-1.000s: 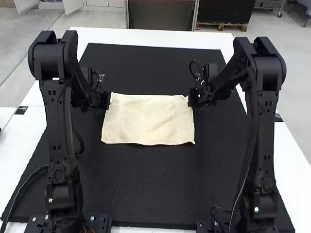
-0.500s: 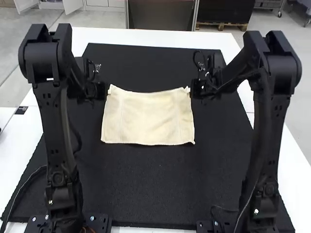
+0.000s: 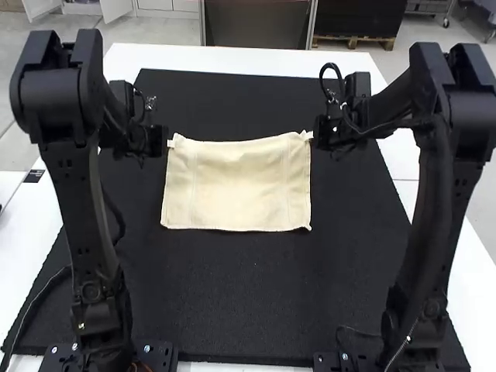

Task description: Fold the towel.

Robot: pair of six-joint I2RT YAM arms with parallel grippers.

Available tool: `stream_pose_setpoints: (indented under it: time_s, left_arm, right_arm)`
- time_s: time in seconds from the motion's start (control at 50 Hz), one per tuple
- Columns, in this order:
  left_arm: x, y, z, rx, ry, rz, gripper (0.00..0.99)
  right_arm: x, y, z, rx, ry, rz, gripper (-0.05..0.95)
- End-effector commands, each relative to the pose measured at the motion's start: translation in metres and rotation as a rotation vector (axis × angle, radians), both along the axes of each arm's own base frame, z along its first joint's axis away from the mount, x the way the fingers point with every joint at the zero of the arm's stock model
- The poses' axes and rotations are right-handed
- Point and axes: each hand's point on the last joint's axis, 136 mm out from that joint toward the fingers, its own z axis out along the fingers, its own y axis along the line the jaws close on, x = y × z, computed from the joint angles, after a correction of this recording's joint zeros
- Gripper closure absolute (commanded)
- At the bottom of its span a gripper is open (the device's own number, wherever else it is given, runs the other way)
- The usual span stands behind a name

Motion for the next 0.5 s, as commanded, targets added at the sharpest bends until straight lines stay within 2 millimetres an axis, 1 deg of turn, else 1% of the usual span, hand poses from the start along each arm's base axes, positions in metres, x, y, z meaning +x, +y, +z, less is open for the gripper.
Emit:
stream_pose_setpoints:
  time_s: [0.0,0.08,0.18,0.3,0.38,0.48]
  left_arm:
    - [-0.009,0.001,0.019,0.008,-0.044,-0.02,0.982]
    - [-0.017,-0.001,0.022,0.007,-0.045,-0.023,0.982]
    - [-0.026,-0.002,0.026,0.008,-0.041,-0.022,0.982]
    - [-0.037,-0.001,0.03,0.013,-0.044,-0.016,0.982]
    - [-0.041,0.001,0.035,0.015,-0.053,-0.006,0.982]
    - [-0.051,0.007,0.032,0.017,-0.033,0.003,0.982]
  right_arm:
    - [-0.009,-0.002,0.022,0.037,-0.025,0.019,0.91]
    - [-0.016,-0.001,0.02,0.042,-0.007,0.03,0.92]
    - [-0.023,0.0,0.023,0.046,0.003,0.042,0.91]
    - [-0.031,-0.004,0.029,0.053,0.001,0.039,0.91]
    - [-0.036,-0.007,0.033,0.055,0.002,0.037,0.91]
    - [-0.043,-0.014,0.035,0.063,0.01,0.03,0.91]
